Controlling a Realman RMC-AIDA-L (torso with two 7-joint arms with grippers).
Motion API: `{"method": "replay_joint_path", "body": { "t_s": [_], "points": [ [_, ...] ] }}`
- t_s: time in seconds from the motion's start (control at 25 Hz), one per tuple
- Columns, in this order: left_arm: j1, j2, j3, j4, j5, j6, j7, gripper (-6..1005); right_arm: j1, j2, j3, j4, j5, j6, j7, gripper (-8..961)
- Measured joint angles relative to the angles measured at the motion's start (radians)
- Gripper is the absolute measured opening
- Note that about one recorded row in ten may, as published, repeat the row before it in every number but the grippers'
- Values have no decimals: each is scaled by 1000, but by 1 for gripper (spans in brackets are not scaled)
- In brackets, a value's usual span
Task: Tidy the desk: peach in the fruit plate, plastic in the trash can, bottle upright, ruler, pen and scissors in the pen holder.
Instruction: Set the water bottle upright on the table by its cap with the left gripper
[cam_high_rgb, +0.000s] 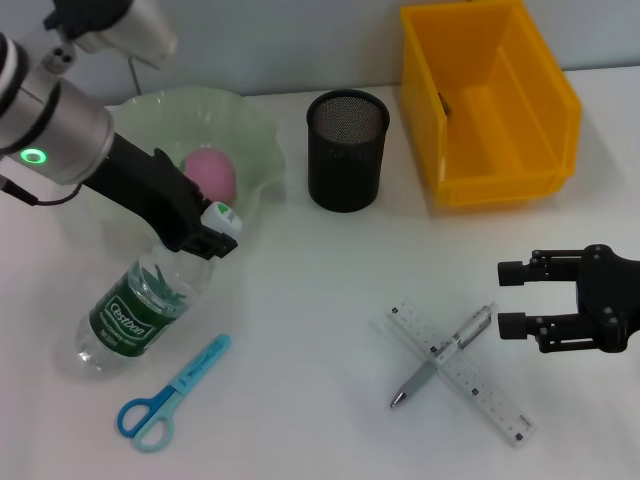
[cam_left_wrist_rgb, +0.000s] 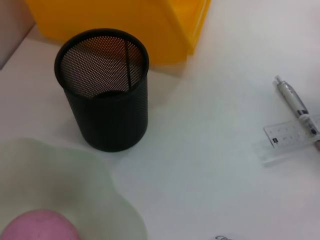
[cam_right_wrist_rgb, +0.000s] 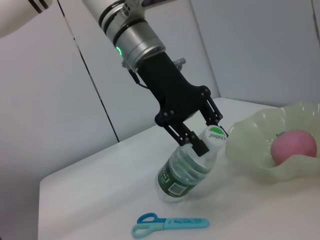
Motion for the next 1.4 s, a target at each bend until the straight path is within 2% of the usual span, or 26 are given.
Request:
{"method": "replay_joint_path", "body": {
  "t_s": [0.32, 0.76, 0.84, 1.2, 1.28, 1.4],
  "points": [
    [7, 3, -128, 15, -10, 61, 38, 443, 0, 0, 0, 0, 0, 0, 0, 725],
    [25, 7, -192, 39, -13, 105, 58, 443, -1, 0, 0, 0, 0, 0, 0, 725],
    [28, 7, -232, 45, -14, 120, 79, 443, -1, 0, 0, 0, 0, 0, 0, 725],
    [34, 12, -258, 47, -22, 126, 94, 443, 0, 0, 0, 0, 0, 0, 0, 725],
    [47, 29, -258, 47, -65, 137, 95, 443, 1, 0, 0, 0, 0, 0, 0, 725],
    [53, 37, -259, 48, -83, 140, 95, 444, 2, 0, 0, 0, 2, 3, 0, 725]
  ]
}}
